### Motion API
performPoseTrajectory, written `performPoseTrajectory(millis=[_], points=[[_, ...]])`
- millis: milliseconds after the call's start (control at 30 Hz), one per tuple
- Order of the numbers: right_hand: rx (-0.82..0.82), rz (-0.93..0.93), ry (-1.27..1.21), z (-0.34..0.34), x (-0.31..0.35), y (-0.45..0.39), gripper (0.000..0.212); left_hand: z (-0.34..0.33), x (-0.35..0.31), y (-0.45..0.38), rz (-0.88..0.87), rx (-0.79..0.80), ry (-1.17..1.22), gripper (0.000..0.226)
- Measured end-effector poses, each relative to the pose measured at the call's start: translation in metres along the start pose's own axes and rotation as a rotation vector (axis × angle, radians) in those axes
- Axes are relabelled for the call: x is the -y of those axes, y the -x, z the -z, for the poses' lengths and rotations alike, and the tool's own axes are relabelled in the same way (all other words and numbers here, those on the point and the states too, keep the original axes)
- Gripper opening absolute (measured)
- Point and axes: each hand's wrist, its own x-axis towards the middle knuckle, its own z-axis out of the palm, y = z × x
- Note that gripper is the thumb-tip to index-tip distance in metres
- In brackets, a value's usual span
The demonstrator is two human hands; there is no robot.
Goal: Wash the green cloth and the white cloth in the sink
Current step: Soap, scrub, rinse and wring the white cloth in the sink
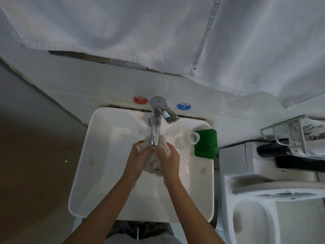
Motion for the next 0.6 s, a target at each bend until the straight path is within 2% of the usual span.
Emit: performPoseTrajectory(millis=[133, 233, 267, 367, 400, 500, 600], points=[[0.02, 0.005, -0.048, -0.007, 0.004, 0.003, 0.012, -0.002, -0.003, 0.001, 0.143, -0.081, -0.063, 0.049], [0.036, -0.082, -0.157, -0.011, 0.006, 0.005, 0.007, 0.002, 0.001, 0.003, 0.101, -0.069, -0.104, 0.069], [0.041, -0.131, -0.224, -0.011, 0.007, 0.005, 0.016, 0.003, 0.001, 0.003, 0.079, -0.063, -0.105, 0.069], [0.025, -0.242, -0.338, -0.007, 0.007, 0.002, 0.047, 0.007, -0.004, 0.006, -0.035, -0.023, -0.12, 0.036], [0.018, -0.248, -0.336, -0.004, 0.008, 0.001, 0.054, 0.009, -0.003, 0.007, -0.024, -0.024, -0.091, 0.032], [0.07, -0.251, -0.307, 0.006, 0.005, -0.002, 0.06, 0.011, 0.0, 0.003, 0.058, -0.029, 0.04, 0.064], [0.141, -0.278, -0.239, 0.009, 0.005, -0.001, 0.049, 0.009, -0.004, 0.004, 0.057, -0.01, 0.069, 0.073]])
